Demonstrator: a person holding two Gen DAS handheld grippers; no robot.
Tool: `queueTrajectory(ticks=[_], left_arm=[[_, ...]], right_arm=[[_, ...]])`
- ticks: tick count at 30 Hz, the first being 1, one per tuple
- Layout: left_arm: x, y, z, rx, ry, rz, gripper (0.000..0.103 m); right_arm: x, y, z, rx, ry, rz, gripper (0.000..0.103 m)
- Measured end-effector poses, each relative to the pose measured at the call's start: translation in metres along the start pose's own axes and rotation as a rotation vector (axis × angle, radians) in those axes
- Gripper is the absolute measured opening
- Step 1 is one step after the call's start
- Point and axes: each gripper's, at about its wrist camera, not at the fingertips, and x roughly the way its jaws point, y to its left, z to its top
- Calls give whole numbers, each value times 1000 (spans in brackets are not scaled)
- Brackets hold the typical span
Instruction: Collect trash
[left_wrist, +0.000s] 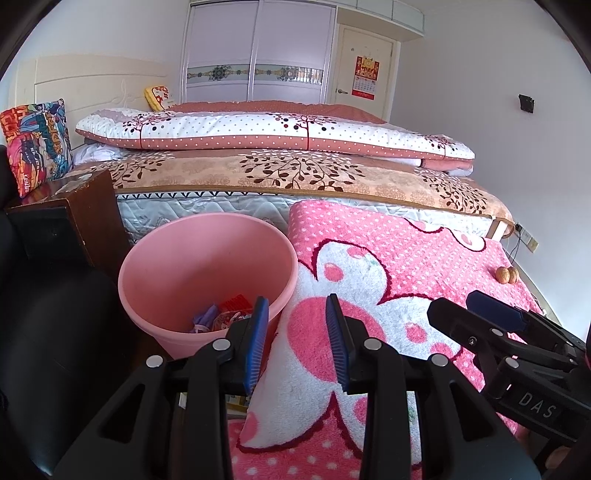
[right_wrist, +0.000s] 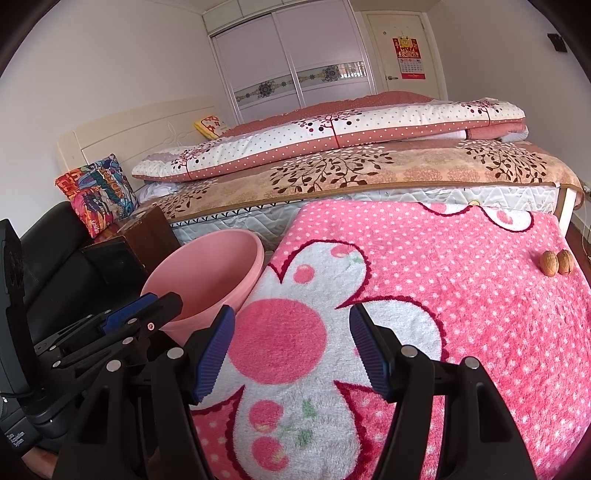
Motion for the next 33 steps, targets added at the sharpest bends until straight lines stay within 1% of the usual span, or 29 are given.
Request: queueTrajectory(ticks=[13,33], left_arm=[[3,0,2,4,8,12,33],[7,2,1,-1,17,18,33]], right_arm=[[5,3,0,-10,19,12,64],[8,3,-1,-14,25,13,64]])
